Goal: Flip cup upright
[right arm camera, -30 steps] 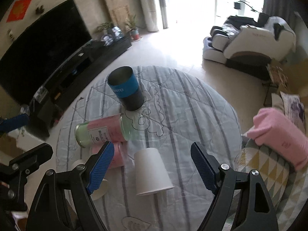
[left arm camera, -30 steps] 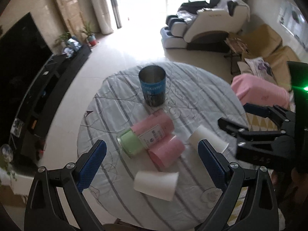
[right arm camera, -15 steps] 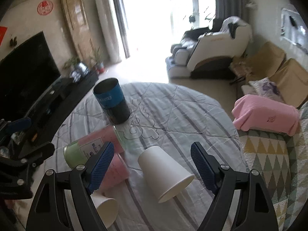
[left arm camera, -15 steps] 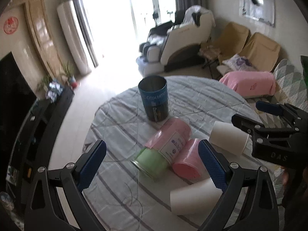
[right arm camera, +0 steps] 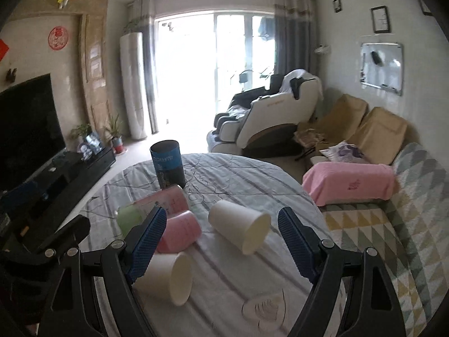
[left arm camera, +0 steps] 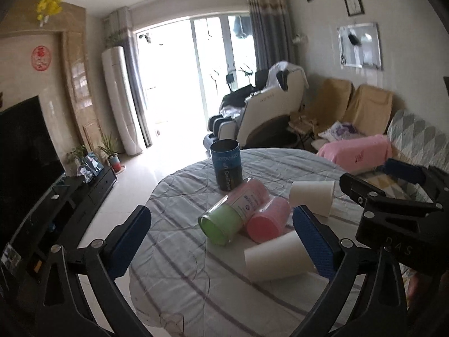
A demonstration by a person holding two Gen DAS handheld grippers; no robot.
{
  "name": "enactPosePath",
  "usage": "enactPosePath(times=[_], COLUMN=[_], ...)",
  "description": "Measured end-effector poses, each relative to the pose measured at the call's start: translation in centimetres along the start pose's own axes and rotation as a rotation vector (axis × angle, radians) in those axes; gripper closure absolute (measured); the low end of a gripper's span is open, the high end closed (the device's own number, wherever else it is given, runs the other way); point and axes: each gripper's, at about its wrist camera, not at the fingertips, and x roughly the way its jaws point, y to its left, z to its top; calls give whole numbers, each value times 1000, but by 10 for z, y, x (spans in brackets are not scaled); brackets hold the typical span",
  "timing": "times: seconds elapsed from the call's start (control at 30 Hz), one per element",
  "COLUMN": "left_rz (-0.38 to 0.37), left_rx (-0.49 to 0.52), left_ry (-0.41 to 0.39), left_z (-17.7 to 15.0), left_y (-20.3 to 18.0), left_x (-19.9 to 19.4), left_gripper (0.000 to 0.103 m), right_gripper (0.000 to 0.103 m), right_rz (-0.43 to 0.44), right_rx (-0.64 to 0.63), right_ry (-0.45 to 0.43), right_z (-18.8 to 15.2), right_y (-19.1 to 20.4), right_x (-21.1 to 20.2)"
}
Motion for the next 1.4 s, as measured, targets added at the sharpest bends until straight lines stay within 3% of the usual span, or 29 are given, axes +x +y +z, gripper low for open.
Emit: enactPosePath(times=[0.33,0.5,1.4], left_rz=[-19,-35,-39], left_rx=[-6,-24,-37], left_ry=[-119,-125,-127], left_z=[-16,-21,-24], left_y=[2,3,1], left_x=[-56,-67,-60], left_gripper=[0,0,0], right_gripper=[20,20,20], right_rz=[-61,-77,-66], right_rx=[29,23,27], right_ry=[-108,-134,-97], right_z=[-10,-14,-18], right_y=[8,9,9], right_x=[-56,-71,-58])
